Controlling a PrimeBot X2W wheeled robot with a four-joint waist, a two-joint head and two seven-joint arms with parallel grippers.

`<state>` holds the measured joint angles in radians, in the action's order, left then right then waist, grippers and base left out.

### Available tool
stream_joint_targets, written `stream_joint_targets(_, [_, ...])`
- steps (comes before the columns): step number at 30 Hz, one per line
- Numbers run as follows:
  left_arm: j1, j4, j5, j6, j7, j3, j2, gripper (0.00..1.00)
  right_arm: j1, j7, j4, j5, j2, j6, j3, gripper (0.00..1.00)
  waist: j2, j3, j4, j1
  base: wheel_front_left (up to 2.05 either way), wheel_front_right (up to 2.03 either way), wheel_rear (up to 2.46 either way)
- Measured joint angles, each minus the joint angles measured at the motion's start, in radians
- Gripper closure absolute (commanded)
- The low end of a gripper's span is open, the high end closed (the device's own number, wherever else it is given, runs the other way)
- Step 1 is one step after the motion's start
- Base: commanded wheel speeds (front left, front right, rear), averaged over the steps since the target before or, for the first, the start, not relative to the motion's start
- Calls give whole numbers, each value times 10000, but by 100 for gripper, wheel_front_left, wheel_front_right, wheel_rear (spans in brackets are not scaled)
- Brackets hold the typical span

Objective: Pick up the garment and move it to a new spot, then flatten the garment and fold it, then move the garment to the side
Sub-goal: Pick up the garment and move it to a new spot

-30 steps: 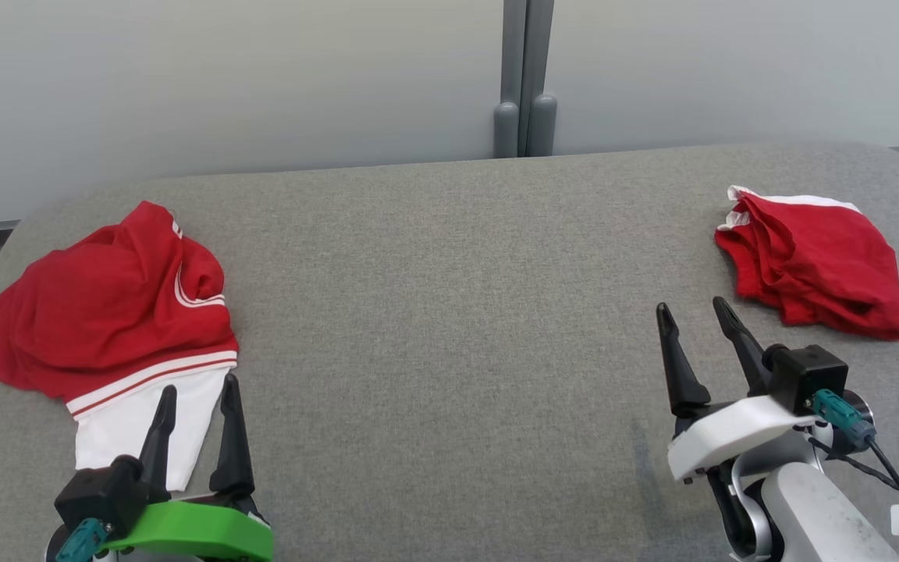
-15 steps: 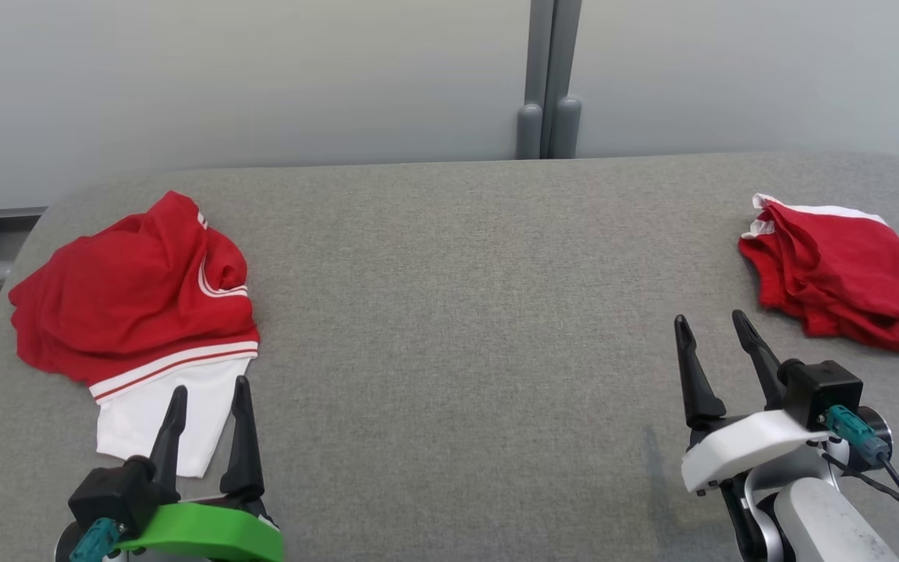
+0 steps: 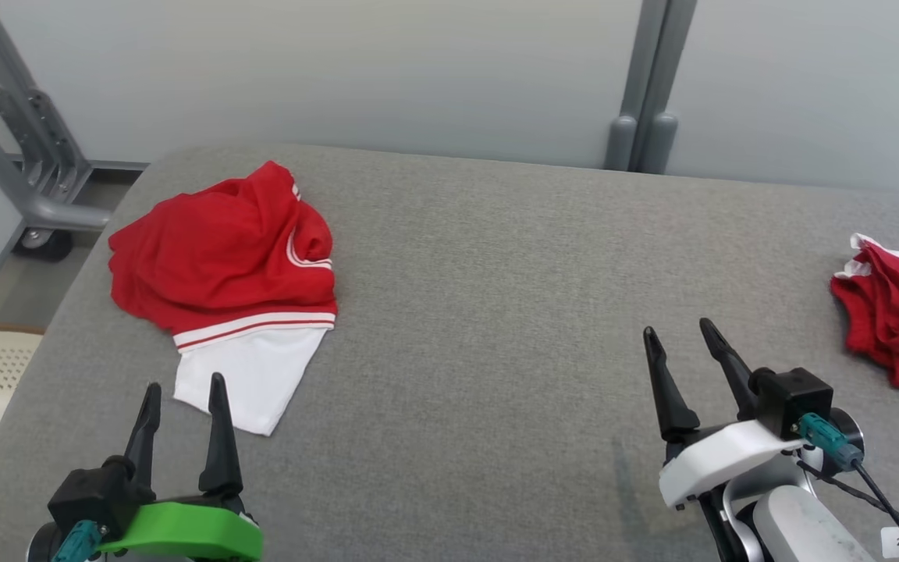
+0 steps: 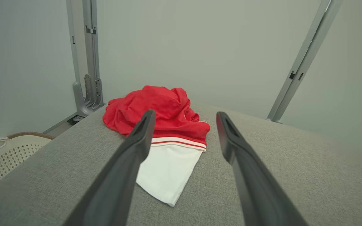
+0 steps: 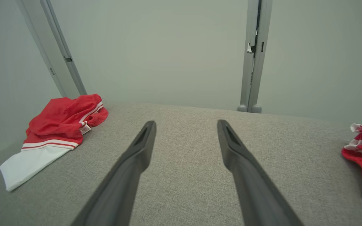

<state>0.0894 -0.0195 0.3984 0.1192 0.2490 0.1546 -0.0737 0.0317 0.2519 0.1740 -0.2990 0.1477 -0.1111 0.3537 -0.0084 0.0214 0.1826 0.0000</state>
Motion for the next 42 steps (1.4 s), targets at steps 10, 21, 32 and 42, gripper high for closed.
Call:
stream_joint_targets(10, [520, 42, -479, 2, 27, -318, -56, 0, 13, 0, 201, 10, -174, 138, 150, 0, 0, 81, 1302, 0, 0, 0, 0])
stream_joint_targets(21, [514, -40, -679, 2, 25, -309, -213, 0, 7, 0, 196, 29, -222, 109, -150, 0, 0, 144, 2645, 0, 0, 0, 0])
stream_joint_targets(32, [485, -92, -690, 2, -121, -527, -393, 0, 8, 0, 198, 111, -228, 35, -140, 0, 0, 66, 2402, 0, 0, 0, 0])
stream_joint_targets(42, [-614, -117, -811, 2, -600, -633, -734, 0, 100, -25, -117, 472, -12, 21, -297, 0, 0, -414, 1751, 0, 0, 0, 0])
